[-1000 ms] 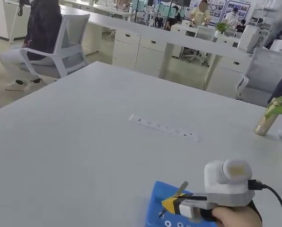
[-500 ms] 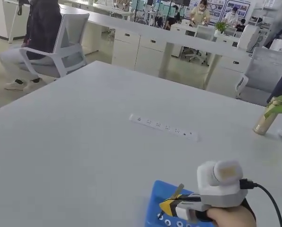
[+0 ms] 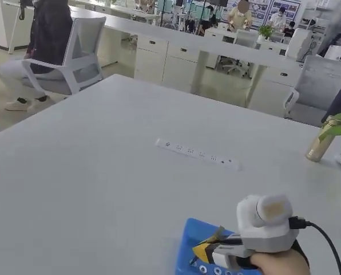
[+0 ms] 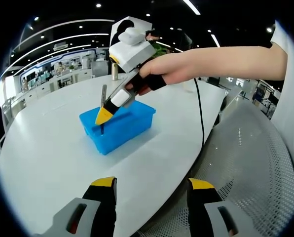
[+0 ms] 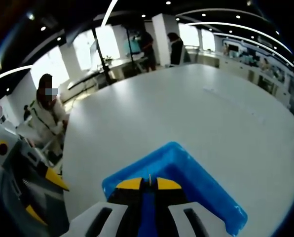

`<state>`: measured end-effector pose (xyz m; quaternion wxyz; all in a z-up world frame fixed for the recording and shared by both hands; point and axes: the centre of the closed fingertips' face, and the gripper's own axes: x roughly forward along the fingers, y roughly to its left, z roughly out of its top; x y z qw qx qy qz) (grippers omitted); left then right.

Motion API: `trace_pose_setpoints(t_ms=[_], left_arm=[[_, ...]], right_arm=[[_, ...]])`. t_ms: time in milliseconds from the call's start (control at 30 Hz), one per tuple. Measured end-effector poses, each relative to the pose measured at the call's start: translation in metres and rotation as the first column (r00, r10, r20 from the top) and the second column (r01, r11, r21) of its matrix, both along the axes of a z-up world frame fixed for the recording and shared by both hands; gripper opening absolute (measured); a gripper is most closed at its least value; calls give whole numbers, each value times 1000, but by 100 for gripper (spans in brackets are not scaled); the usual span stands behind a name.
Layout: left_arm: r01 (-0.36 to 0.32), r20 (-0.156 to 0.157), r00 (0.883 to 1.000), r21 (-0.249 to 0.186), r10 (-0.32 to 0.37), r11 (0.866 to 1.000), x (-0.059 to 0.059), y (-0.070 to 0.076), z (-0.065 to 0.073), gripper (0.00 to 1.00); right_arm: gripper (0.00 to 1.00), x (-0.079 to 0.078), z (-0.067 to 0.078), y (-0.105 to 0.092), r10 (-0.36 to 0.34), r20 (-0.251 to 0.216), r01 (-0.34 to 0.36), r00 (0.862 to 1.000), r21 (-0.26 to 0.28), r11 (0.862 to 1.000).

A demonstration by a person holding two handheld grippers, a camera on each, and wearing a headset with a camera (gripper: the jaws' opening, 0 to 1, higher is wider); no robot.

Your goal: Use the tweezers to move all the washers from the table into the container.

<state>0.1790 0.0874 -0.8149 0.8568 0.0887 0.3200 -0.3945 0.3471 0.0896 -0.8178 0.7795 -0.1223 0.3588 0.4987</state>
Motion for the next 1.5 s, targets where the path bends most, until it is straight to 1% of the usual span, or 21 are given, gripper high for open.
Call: trace_pose_setpoints(t_ms=[133,267,300,367,433,533,600,667,800,867,933,967,1000,1033,1133,1200,1233,1300,1367,1433,1500], left_arm=[[2,-2,1000,1,-2,1000,0,0,0,56],[7,-6,1000,3,-7,1000,-1,-1,-1,56],[7,-7,1000,3,-7,1000,-1,-1,-2,56],[7,-7,1000,4,-7,1000,-1,-1,-2,56],[6,-7,1000,6,-6,1000,-1,0,-2,56],[6,-1,1000,5,-6,1000,-1,0,-1,55],[3,9,1000,-3,-3,1000,0,0,1,54],[4,14,1000,-8,-4,1000,1,0,2,52],[11,21,1000,-7,-11,1000,1,-1,3,49],[11,31,999,-14,-11,1000,1,-1,5,48],[15,43,999,-21,-14,1000,2,-2,8,46],[17,47,999,-21,-16,1000,2,-2,8,45],[20,53,998,-19,-19,1000,2,-2,9,44],[23,58,998,-16,-22,1000,2,-2,9,43],[39,80,996,-4,-38,999,2,-3,12,38],[47,104,993,-1,-46,999,2,-3,16,35],[54,127,990,6,-54,999,3,-4,19,32],[71,146,986,31,-75,997,3,-3,20,27],[84,145,986,32,-87,996,3,-3,21,13],[95,136,986,-2,-93,996,3,-3,25,3],[85,135,988,-20,-81,996,8,-1,30,3]], right_arm=[[4,-2,5,-1,9,13,-9,1000,6,1000],[1,-4,10,-3,59,65,-58,996,-23,998],[1,-3,13,-4,77,104,-74,992,-33,997],[1,-11,16,-5,97,104,-92,990,-49,995],[1,-16,21,-8,115,125,-107,985,-65,992],[1,-20,24,-14,162,163,-147,973,-102,984],[1,-26,31,-18,172,184,-156,968,-99,983],[1,-36,42,-21,183,201,-170,962,-78,982],[1,-52,53,-27,222,227,-213,948,-62,975],[1,-64,58,-29,268,253,-258,929,-72,963],[1,-76,55,-32,335,286,-317,898,-107,942],[1,-84,54,-33,387,312,-361,868,-138,922],[1,-90,51,-34,420,315,-388,851,-161,908],[1,-99,47,-37,448,306,-407,840,-189,894],[1,-116,41,-39,478,295,-434,827,-206,877],[1,-125,39,-40,482,288,-441,828,-199,875],[1,-128,40,-40,482,285,-443,829,-192,876],[1,-134,42,-40,477,284,-445,831,-175,878],[1,-140,43,-40,467,279,-440,839,-158,884],[1,-142,43,-42,458,271,-435,847,-143,889],[1,-147,43,-41,460,265,-439,847,-138,888]])
